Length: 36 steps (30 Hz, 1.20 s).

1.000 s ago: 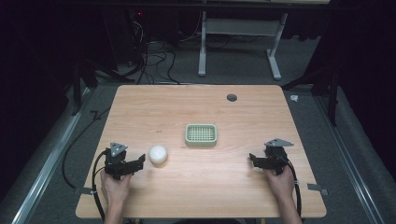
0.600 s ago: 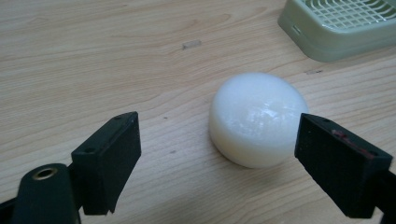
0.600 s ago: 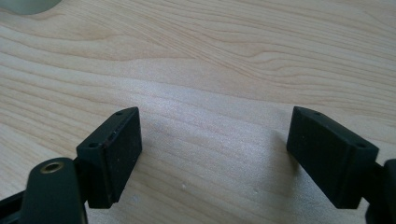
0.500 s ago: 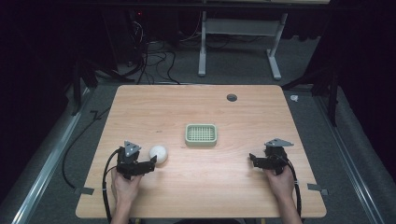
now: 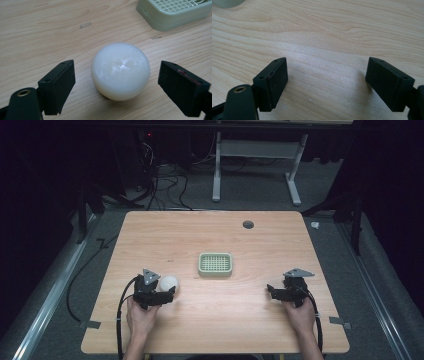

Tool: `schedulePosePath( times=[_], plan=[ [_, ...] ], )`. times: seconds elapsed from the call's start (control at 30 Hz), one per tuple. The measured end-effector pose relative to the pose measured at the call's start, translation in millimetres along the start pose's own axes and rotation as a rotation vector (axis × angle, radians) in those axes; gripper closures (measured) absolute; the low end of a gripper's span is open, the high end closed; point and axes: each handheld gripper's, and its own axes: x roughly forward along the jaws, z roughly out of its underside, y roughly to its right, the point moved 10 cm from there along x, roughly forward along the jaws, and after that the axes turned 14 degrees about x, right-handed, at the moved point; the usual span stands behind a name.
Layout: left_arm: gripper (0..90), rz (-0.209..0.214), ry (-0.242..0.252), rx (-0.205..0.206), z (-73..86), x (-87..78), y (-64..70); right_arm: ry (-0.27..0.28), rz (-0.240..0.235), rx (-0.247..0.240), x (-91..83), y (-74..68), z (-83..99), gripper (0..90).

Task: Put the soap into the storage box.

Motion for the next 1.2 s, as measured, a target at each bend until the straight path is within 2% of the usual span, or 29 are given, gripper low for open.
schedulePosePath(
  times=[0.23, 0.43, 0.87, 1.2],
  plan=[
    [15.3, 0.007, -0.016, 0.008, -1.6, 10.6, 3.9, 0.001, -0.002, 0.002, 0.0, 0.0, -0.1, 18.8],
    [15.5, 0.001, -0.049, 0.036, 1.3, 19.8, 7.5, 0.001, -0.002, 0.002, -0.1, 0.0, -0.1, 18.8],
    [17.1, 0.007, -0.071, 0.019, 5.4, 33.5, 6.0, 0.0, 0.0, -0.003, 0.0, 0.0, 0.1, 18.8],
    [20.8, 0.001, -0.073, 0.008, 6.1, 37.7, 4.6, 0.0, -0.001, -0.002, 0.0, -0.1, 0.0, 18.8]
  ],
)
